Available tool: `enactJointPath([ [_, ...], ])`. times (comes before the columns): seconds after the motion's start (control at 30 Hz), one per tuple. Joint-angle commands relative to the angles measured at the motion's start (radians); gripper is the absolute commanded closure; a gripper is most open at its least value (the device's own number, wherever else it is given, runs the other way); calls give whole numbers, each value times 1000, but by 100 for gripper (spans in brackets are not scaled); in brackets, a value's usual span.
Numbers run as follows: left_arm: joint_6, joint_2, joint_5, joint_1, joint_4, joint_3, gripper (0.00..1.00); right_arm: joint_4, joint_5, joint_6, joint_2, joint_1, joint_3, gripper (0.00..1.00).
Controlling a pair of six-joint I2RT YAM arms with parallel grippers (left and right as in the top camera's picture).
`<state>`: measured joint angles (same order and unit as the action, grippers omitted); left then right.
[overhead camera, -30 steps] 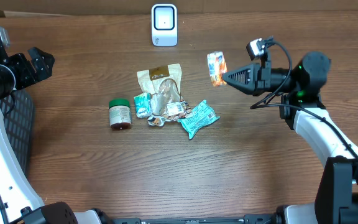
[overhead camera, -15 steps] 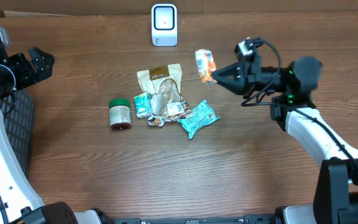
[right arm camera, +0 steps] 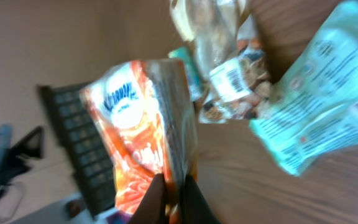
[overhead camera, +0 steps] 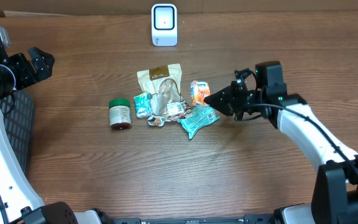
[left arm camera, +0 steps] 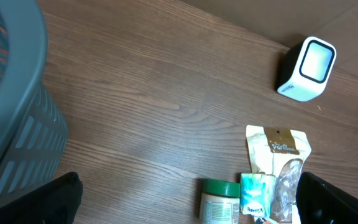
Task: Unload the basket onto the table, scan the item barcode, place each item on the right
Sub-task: 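Lift the orange Kleenex pack and carry it toward the scanner, then hold the orange pack in front of the white scanner with the right gripper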
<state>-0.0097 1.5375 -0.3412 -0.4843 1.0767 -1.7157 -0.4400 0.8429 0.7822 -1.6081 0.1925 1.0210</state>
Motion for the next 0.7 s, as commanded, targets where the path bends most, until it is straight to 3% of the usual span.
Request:
enactJointPath([
  [0.0,-16,-6,-15,7,-1,-17,0,-150,-289,-220,10,39,233,96],
  [0.13,-16,-6,-15,7,-1,-17,0,-330,-544,-296,-21,106,498,96],
  [0.3,-16,-6,-15,7,-1,-17,0,-331,-853,-373,-78,192,715,96],
  [0.5,-16,-6,-15,7,-1,-17,0,-91,-1310,-609,-197,311,761,96],
  [0.67,-16,-6,-15,7,-1,-17,1,276,-1593,-876,-362,395,762,96],
])
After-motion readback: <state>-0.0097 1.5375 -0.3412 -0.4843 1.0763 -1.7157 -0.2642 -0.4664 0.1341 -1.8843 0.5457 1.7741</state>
